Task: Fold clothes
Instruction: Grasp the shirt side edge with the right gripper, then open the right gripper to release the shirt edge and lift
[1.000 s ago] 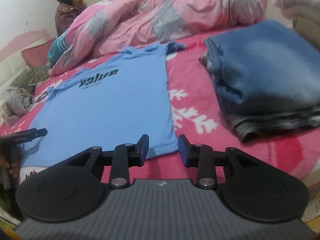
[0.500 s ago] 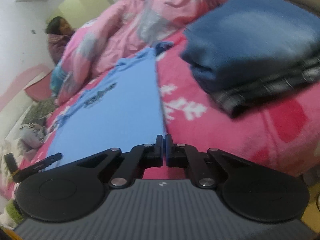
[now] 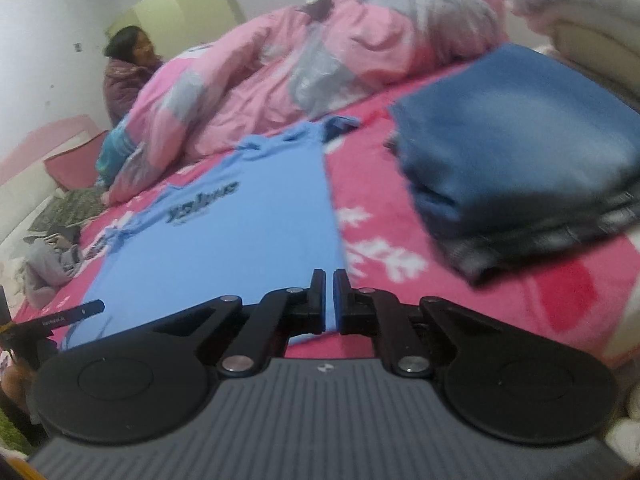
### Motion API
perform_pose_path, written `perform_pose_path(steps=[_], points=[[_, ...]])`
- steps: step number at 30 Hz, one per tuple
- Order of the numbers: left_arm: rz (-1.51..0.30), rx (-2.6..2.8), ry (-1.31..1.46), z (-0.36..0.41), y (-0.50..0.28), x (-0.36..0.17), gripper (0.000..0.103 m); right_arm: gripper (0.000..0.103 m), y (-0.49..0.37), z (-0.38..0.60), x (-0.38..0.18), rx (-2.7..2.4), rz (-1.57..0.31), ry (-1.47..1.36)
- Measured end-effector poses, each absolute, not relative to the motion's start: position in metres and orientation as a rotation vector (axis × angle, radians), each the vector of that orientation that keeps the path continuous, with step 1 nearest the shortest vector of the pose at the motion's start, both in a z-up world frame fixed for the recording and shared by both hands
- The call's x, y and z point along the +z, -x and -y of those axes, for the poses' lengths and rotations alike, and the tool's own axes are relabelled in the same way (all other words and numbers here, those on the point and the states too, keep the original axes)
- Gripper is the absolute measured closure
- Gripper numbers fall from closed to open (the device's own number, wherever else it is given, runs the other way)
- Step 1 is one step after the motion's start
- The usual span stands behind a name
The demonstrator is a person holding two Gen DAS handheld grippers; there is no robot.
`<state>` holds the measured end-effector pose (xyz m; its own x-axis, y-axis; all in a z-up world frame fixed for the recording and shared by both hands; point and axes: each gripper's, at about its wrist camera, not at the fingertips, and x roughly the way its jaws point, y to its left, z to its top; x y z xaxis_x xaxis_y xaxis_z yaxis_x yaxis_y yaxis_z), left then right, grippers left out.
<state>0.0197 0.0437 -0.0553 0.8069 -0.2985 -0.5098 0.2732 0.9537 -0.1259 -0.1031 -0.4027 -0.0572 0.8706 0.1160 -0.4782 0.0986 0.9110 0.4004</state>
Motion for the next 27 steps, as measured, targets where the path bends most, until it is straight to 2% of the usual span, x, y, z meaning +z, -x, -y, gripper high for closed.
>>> perform_pose_path(steps=[5,11,19,27], points=[[-0.521,-0.314,-0.014,-0.039,0.032,-0.044,0.000,0.098,0.081,0.368,-0.053,0.081,-0.528,-0.340],[-0.555,-0.254,-0.094,-0.032,0.076,-0.066,0.001,0.098,0.056,0.330,-0.067,0.118,-0.591,-0.247],[-0.688,-0.173,-0.019,-0.064,0.095,-0.085,0.005,0.096,0.047,0.326,-0.084,0.119,-0.646,-0.262],[-0.572,-0.195,-0.036,-0.068,0.115,-0.055,0.004,0.096,0.046,0.329,-0.087,0.123,-0.653,-0.298]])
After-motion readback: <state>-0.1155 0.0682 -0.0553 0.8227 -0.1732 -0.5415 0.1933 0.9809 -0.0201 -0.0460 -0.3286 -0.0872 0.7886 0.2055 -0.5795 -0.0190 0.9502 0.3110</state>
